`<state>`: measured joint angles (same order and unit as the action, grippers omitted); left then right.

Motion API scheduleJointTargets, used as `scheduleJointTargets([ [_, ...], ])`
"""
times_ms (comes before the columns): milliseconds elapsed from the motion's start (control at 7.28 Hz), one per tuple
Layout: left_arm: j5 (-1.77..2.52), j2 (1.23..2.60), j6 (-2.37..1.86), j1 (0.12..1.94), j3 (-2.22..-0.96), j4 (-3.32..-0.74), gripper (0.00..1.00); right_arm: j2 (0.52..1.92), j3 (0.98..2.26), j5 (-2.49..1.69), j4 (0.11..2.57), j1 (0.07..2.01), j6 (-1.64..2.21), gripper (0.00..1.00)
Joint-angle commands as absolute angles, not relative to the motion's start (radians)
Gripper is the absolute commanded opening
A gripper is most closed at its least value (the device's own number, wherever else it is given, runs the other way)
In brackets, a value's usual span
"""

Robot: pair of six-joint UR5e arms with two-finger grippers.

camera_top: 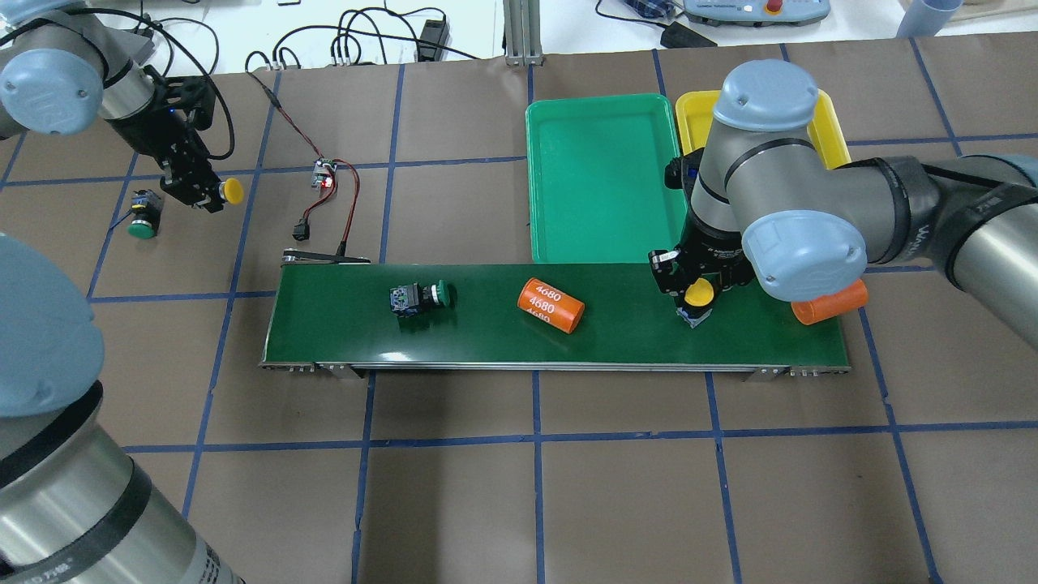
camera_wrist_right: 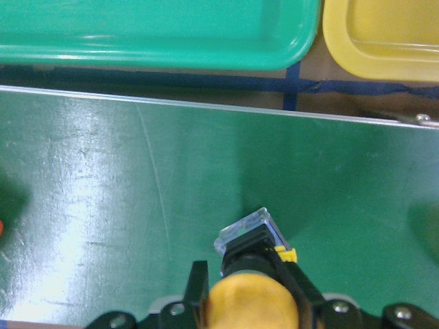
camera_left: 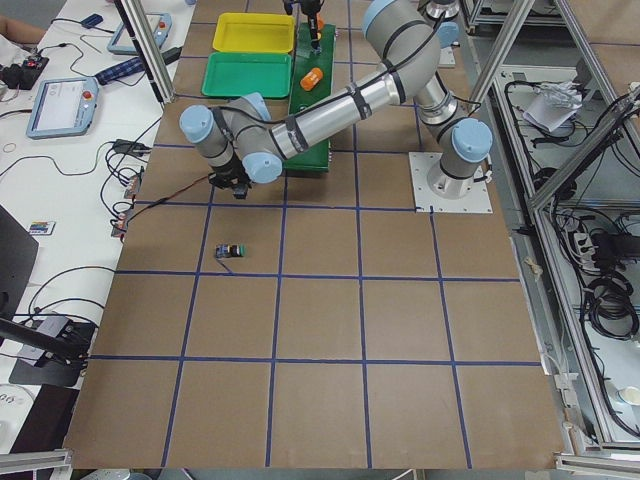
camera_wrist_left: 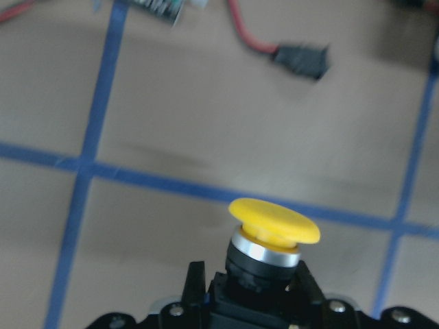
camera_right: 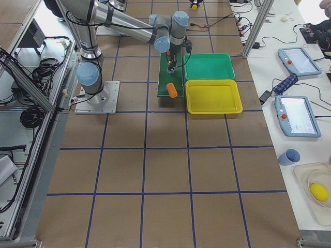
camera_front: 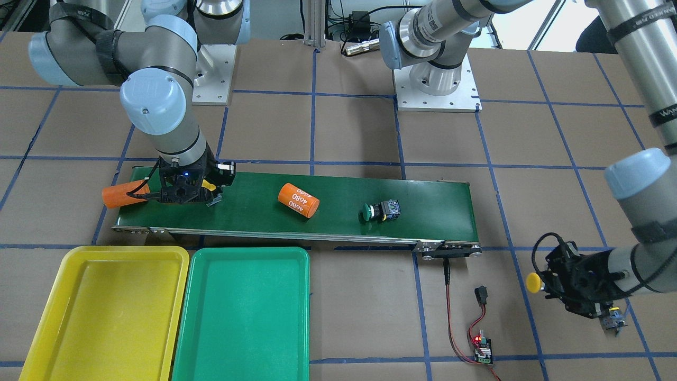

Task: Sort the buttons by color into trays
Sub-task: 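Drop yellow button in yellow tray with right gripper while left places one on belt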

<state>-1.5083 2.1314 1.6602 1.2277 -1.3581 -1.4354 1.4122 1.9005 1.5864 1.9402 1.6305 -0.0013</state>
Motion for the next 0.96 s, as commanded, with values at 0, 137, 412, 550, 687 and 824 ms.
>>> scheduleJointTargets([
  [0, -1.506, 1.956, 1.560, 1.293, -1.590, -1.428, 0.00, 1.402, 1.838, 1.632, 1.936, 1.621, -0.023, 0.28],
  [137, -1.508, 1.901, 1.518, 1.334, -1.656, -1.396, 0.00, 1.391, 1.794, 1.631, 1.934, 1.611, -0.043, 0.28],
  [412, -1.506, 1.867, 1.449, 1.390, -1.750, -1.283, 0.00, 1.335, 1.718, 1.625, 1.933, 1.509, -0.186, 0.28],
  [550, -1.505, 1.838, 1.431, 1.390, -1.800, -1.279, 0.00, 1.278, 1.676, 1.624, 1.942, 1.438, -0.319, 0.28],
  [687, -1.505, 1.815, 1.428, 1.391, -1.840, -1.266, 0.00, 1.217, 1.614, 1.618, 1.941, 1.390, -0.392, 0.28],
  [824, -1.506, 1.800, 1.410, 1.396, -1.873, -1.241, 0.10, 1.156, 1.545, 1.618, 1.940, 1.382, -0.411, 0.28],
])
